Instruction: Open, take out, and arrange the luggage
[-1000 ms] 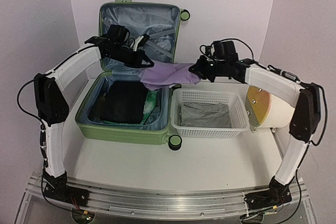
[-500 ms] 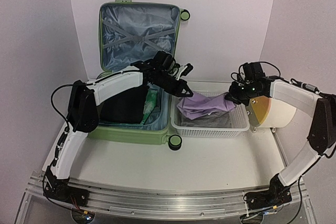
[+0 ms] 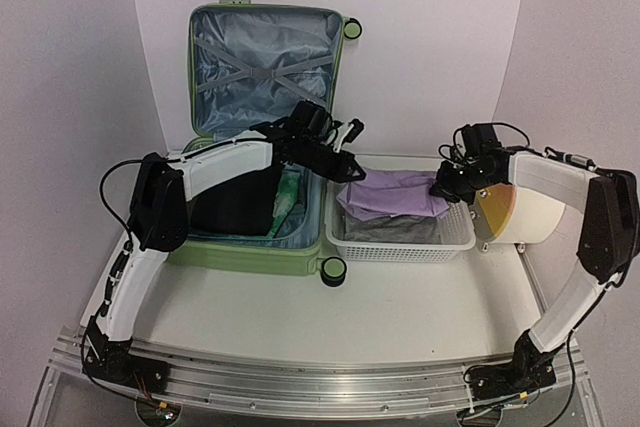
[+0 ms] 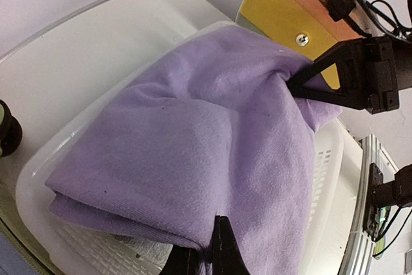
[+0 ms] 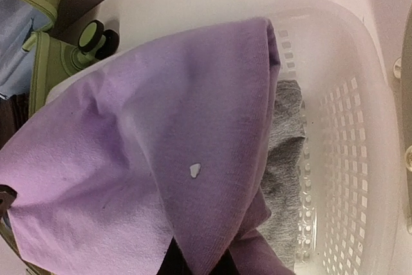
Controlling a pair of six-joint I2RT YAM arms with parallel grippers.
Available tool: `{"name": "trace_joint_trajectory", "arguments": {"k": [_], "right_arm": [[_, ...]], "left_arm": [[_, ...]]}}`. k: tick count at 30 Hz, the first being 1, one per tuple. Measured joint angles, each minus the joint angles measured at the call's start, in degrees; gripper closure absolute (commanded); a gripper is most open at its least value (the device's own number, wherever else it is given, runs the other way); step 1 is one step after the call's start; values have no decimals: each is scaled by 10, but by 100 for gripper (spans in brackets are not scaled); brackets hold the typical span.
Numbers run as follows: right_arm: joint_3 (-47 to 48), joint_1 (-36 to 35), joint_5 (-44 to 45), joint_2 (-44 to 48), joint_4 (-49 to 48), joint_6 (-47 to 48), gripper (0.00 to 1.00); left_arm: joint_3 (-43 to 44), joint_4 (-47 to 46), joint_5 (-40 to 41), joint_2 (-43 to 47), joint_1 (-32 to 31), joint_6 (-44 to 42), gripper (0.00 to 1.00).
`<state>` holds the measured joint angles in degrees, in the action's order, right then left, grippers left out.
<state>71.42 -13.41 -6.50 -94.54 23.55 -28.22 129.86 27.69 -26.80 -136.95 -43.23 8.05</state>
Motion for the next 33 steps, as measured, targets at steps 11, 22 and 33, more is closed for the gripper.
{"name": "trace_joint_trajectory", "arguments": {"k": [11, 22, 33], "right_arm": [[-4, 2, 43, -49, 68, 29, 54], [130, -16, 110, -54, 166, 60, 88], [76, -30, 52, -90, 113, 26, 100]], "left_arm": [[-77, 8, 17, -3, -9, 0, 53], [73, 108, 94, -2, -6, -96, 79], [31, 18, 107, -40, -44, -196, 99]]}}
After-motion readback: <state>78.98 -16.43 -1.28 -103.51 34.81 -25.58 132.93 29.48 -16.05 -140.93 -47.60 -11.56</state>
